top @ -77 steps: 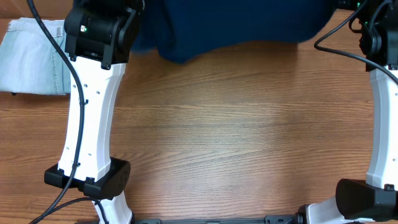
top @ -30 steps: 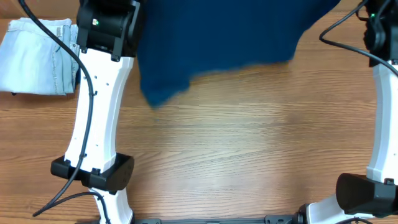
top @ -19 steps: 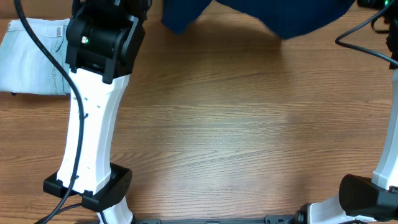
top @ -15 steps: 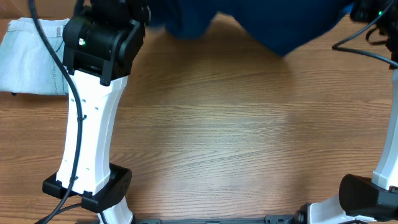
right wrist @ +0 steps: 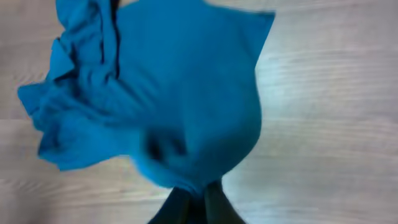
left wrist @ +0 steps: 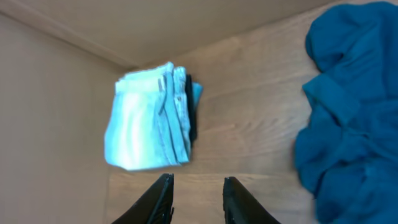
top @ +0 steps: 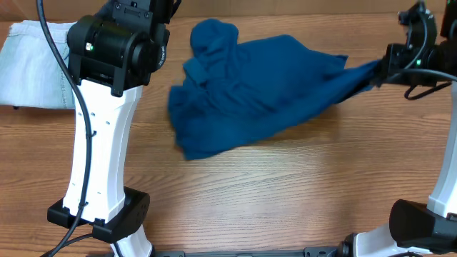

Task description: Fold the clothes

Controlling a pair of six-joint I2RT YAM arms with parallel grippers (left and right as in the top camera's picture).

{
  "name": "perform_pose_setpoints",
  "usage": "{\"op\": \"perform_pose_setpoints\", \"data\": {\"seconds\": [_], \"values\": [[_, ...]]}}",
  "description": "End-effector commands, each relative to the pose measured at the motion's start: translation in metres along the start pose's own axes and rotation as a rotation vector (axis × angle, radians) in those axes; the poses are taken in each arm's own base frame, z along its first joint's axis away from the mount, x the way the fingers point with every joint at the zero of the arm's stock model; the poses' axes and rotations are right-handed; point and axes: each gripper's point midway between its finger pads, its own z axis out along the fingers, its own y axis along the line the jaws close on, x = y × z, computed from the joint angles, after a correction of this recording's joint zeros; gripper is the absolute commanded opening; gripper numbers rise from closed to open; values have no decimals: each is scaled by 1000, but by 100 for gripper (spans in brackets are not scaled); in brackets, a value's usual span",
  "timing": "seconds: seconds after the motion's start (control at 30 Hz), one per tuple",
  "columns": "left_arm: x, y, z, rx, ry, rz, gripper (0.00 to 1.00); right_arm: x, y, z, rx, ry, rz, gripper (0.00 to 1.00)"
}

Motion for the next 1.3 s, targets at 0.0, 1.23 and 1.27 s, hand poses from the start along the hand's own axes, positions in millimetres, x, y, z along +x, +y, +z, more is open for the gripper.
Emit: {"op": "perform_pose_setpoints", "data": {"seconds": [0.0, 1.23, 1.27], "values": [[3, 4, -11, 29, -14, -93, 34, 11, 4, -7, -19, 34, 46, 44], [30, -252, 151, 684, 335, 69, 41, 22, 72, 194, -208, 132, 81, 38], [34, -255, 155, 687, 349, 72, 40, 26, 76, 200, -212, 134, 83, 33]]}}
